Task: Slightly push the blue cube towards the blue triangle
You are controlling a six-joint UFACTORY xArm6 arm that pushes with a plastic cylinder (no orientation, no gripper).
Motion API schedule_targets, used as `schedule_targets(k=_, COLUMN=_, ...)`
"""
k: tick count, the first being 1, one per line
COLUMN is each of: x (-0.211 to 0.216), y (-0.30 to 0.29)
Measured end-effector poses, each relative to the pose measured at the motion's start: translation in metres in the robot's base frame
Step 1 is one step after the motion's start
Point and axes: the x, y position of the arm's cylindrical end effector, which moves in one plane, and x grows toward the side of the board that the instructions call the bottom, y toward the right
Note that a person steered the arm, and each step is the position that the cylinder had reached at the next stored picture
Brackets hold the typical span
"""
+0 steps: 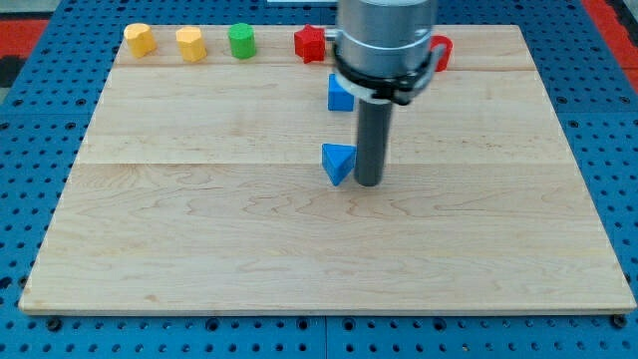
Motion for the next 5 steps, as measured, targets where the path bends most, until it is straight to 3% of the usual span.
schedule_targets(k=1, x=-0.008, y=0.097)
schedule_targets(k=2, x=-0.046, y=0.137)
schedule_targets(k=4, x=-0.101, y=0.113)
schedule_targets(k=5, x=-0.106, y=0.032)
